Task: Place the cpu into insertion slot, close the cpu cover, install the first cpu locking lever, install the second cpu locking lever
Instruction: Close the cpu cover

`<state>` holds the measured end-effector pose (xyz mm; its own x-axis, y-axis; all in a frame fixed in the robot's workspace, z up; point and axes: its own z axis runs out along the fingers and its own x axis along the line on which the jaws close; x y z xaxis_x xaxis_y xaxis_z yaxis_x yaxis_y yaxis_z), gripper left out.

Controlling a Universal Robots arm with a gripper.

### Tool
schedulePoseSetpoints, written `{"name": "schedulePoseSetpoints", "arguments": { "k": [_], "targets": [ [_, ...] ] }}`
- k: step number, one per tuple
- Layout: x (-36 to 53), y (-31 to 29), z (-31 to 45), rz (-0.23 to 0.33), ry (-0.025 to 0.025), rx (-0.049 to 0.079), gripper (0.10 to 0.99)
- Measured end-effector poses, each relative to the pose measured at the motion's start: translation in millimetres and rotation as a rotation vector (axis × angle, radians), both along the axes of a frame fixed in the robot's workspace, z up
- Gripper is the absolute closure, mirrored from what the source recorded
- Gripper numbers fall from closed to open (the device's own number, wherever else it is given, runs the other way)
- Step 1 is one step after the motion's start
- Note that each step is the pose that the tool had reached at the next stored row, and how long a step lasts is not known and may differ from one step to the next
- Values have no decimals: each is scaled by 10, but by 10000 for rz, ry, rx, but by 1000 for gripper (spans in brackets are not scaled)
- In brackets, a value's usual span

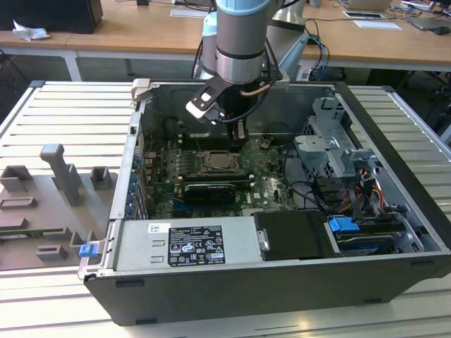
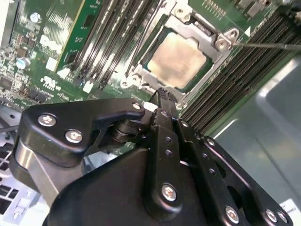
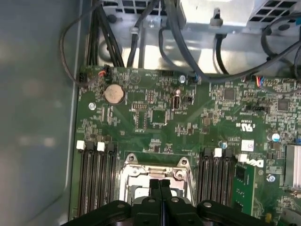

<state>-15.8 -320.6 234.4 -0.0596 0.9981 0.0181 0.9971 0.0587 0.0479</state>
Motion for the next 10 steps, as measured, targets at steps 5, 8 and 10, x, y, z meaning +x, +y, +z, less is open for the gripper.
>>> {"name": "schedulePoseSetpoints", "arguments": {
  "k": [5, 8, 10],
  "targets": [
    [-100, 0, -52, 22, 0, 0, 980],
    [-145, -4, -76, 28, 1, -2, 980],
    [-178, -4, -88, 31, 0, -1, 980]
  ]
}}
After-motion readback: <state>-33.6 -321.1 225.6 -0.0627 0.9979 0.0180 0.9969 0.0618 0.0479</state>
